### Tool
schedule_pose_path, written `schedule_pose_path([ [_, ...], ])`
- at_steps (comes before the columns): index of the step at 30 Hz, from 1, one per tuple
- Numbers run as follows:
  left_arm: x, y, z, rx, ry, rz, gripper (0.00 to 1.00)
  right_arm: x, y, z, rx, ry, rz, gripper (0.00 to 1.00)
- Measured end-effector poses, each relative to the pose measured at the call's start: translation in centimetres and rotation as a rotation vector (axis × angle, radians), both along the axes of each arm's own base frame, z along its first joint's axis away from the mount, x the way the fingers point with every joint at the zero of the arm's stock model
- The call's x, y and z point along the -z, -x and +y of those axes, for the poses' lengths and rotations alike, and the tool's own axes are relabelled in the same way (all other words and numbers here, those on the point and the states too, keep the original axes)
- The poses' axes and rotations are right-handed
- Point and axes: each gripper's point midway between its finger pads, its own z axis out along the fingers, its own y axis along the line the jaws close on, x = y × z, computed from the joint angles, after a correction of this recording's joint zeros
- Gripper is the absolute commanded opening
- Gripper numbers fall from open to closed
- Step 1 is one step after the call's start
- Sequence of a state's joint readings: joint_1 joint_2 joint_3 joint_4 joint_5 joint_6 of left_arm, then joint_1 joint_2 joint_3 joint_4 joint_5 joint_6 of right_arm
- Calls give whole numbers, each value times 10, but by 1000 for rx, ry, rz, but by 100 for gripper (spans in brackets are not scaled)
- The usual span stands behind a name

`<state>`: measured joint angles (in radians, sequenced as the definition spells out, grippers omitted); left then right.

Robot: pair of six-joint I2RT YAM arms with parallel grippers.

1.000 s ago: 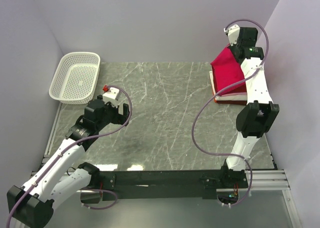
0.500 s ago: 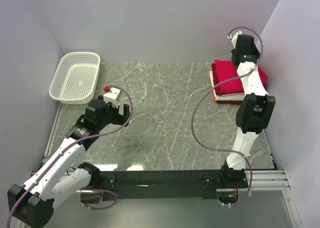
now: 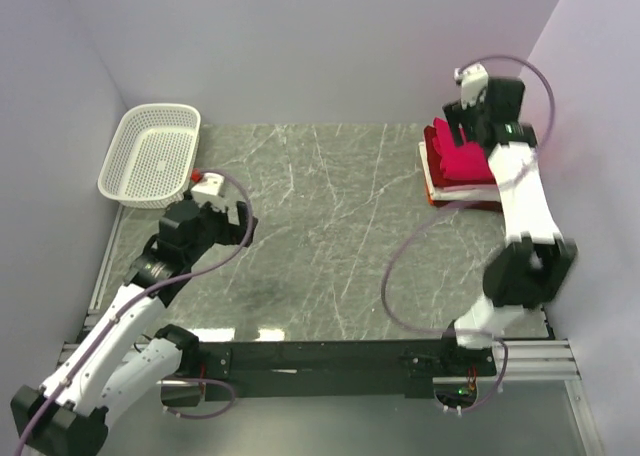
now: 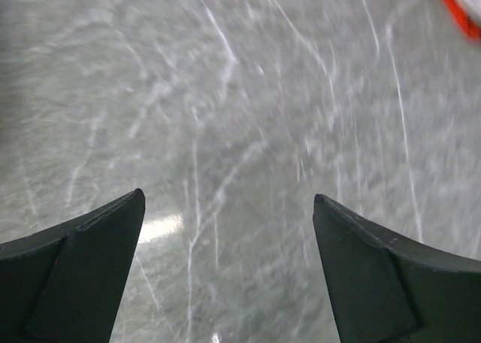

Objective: Fold and stack the t-shirts
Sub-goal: Neatly place the folded tshirt to the corner, then reset both grippers

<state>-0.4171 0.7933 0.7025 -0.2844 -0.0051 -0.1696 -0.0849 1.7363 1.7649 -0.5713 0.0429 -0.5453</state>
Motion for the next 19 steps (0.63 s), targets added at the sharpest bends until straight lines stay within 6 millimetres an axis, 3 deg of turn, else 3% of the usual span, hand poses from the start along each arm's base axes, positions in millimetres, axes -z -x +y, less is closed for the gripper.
schedule_pose_path([
  [3, -17, -7, 19, -114, 68, -44, 99, -19, 58, 39, -105, -145, -76, 80],
  [4, -22, -9, 26, -154, 92, -55, 99, -30, 76, 48, -126, -175, -134, 83],
  [5, -27, -13, 37, -211, 118, -64, 100, -34, 108, 59, -148, -219, -179, 83],
  [6, -27, -15, 42, -243, 133, -52, 99, -48, 122, 61, -137, -244, -253, 84],
  [7, -30, -17, 46, -269, 145, -42, 99, -51, 132, 59, -111, -262, -317, 85],
  [12, -53, -25, 57, -326, 185, -70, 99, -21, 191, 36, 134, -348, -434, 88],
  [19, -55, -16, 59, -325, 185, -64, 99, -30, 227, 12, 315, -393, -601, 89],
])
